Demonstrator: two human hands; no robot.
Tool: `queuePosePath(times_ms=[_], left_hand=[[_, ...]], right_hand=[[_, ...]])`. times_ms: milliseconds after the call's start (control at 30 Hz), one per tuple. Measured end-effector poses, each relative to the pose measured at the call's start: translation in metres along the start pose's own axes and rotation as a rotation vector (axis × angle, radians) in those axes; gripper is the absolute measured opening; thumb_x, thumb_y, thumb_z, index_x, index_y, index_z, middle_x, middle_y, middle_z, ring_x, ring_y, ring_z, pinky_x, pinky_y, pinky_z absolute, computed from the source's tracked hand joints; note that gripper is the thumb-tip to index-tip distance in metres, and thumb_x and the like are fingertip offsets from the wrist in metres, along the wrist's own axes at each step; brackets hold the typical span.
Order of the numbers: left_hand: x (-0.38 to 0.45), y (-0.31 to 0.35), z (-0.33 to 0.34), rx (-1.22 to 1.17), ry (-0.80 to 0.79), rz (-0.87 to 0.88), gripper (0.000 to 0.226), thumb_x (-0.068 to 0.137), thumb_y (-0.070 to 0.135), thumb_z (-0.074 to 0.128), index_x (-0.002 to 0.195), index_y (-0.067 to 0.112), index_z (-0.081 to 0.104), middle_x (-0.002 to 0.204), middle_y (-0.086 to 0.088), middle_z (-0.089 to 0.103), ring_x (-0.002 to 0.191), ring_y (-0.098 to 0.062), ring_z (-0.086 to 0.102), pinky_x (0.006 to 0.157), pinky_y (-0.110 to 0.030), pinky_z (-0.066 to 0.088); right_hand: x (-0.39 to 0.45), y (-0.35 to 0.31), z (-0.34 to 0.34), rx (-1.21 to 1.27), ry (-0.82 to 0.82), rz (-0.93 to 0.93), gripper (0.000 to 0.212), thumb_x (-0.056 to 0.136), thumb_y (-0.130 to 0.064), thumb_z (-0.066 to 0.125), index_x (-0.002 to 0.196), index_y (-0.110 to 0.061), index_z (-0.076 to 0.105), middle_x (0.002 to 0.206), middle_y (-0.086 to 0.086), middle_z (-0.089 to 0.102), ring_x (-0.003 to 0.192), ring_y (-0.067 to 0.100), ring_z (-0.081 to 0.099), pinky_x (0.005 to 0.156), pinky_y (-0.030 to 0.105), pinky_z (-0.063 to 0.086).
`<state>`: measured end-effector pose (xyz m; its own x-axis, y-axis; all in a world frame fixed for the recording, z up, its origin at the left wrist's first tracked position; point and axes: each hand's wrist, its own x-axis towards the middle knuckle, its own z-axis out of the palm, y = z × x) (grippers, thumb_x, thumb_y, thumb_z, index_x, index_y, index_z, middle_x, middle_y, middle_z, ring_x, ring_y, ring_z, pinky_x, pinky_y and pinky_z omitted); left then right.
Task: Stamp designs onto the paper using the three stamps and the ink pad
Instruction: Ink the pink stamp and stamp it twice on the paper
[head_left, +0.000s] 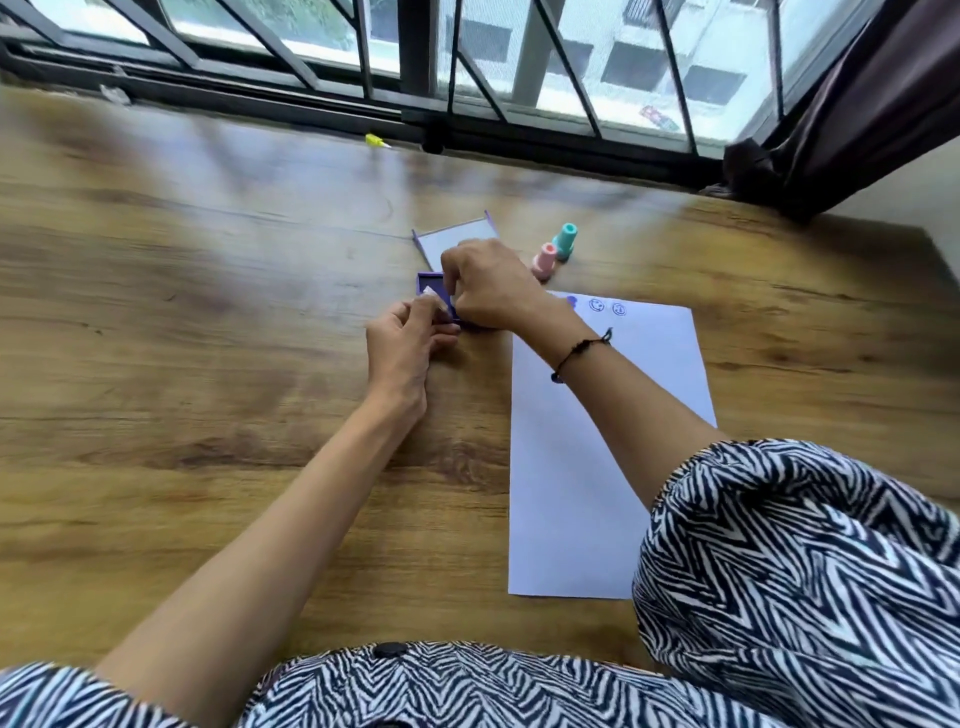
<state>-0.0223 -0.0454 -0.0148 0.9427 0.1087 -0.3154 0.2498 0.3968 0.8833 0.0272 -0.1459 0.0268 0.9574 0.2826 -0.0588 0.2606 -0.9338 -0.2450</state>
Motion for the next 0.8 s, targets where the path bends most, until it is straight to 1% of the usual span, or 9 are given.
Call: queuePosePath(times_ms=[67, 133, 233, 367, 433, 533, 667, 800], left_hand=[[0.001, -0.0006, 0.001, -0.006, 0.001, -0.001, 0.011, 0.084, 0.013, 0.055, 0.077, 0.004, 0.058, 0.067, -0.008, 0.059, 0.054, -0.013, 0.058, 0.051, -0.017, 0.049], [0.0013, -0.0019, 0.0003, -0.006, 0.01, 0.005, 0.012, 0.084, 0.013, 0.055, 0.076, 0.005, 0.058, 0.066, -0.008, 0.06, 0.051, -0.011, 0.058, 0.05, -0.017, 0.049], [0.0017, -0.0022, -0.0006, -0.007, 0.015, 0.005, 0.013, 0.083, 0.015, 0.056, 0.074, 0.006, 0.059, 0.064, -0.006, 0.061, 0.051, -0.012, 0.057, 0.05, -0.017, 0.048], [0.0005, -0.0021, -0.0013, -0.001, 0.016, -0.001, 0.012, 0.083, 0.014, 0.056, 0.075, 0.005, 0.06, 0.064, -0.007, 0.059, 0.049, -0.011, 0.057, 0.049, -0.017, 0.048], [0.0005, -0.0023, -0.0017, -0.001, 0.014, 0.001, 0.012, 0.083, 0.013, 0.056, 0.073, 0.006, 0.059, 0.063, -0.006, 0.058, 0.049, -0.011, 0.056, 0.048, -0.016, 0.047], [-0.0004, -0.0019, -0.0014, -0.001, 0.014, 0.01, 0.013, 0.084, 0.013, 0.055, 0.073, 0.007, 0.059, 0.064, -0.006, 0.058, 0.049, -0.011, 0.056, 0.048, -0.016, 0.047], [0.0, -0.0011, -0.0019, -0.002, 0.02, 0.012, 0.014, 0.084, 0.013, 0.055, 0.072, 0.006, 0.059, 0.062, -0.006, 0.057, 0.05, -0.013, 0.055, 0.047, -0.017, 0.046], [-0.0012, -0.0007, -0.001, -0.012, 0.022, 0.004, 0.017, 0.085, 0.011, 0.052, 0.07, 0.007, 0.058, 0.062, -0.007, 0.056, 0.048, -0.012, 0.054, 0.046, -0.017, 0.045]], right_hand=[[-0.0017, -0.0011, 0.0058, -0.03, 0.041, -0.001, 0.013, 0.076, -0.005, 0.054, 0.085, -0.006, 0.064, 0.1, 0.014, 0.061, 0.093, 0.031, 0.057, 0.065, 0.031, 0.038], [-0.0027, -0.0017, 0.0091, -0.022, 0.062, 0.0, 0.011, 0.076, -0.006, 0.054, 0.084, -0.007, 0.062, 0.099, 0.014, 0.06, 0.091, 0.031, 0.057, 0.064, 0.032, 0.038], [-0.0035, -0.0006, 0.0087, -0.001, 0.059, -0.004, 0.011, 0.075, -0.004, 0.054, 0.083, -0.007, 0.062, 0.099, 0.014, 0.059, 0.09, 0.031, 0.057, 0.064, 0.034, 0.041], [-0.0037, 0.0012, 0.0082, 0.019, 0.041, -0.025, 0.012, 0.074, -0.002, 0.053, 0.082, -0.005, 0.062, 0.097, 0.015, 0.06, 0.09, 0.031, 0.056, 0.062, 0.031, 0.036], [-0.0034, 0.0018, 0.0079, 0.028, 0.052, -0.028, 0.013, 0.073, -0.002, 0.053, 0.081, -0.004, 0.062, 0.097, 0.016, 0.061, 0.089, 0.031, 0.057, 0.063, 0.032, 0.038], [-0.0029, 0.0034, 0.0076, 0.057, 0.06, -0.034, 0.014, 0.072, 0.0, 0.053, 0.08, -0.004, 0.063, 0.094, 0.016, 0.061, 0.087, 0.031, 0.057, 0.068, 0.038, 0.045], [-0.001, 0.0046, 0.0095, 0.062, 0.07, -0.049, 0.014, 0.07, 0.002, 0.053, 0.079, -0.003, 0.063, 0.092, 0.017, 0.062, 0.085, 0.031, 0.057, 0.066, 0.038, 0.045], [-0.002, 0.0046, 0.0106, 0.068, 0.068, -0.066, 0.017, 0.069, 0.002, 0.051, 0.08, -0.003, 0.063, 0.093, 0.017, 0.063, 0.087, 0.032, 0.057, 0.068, 0.039, 0.042]])
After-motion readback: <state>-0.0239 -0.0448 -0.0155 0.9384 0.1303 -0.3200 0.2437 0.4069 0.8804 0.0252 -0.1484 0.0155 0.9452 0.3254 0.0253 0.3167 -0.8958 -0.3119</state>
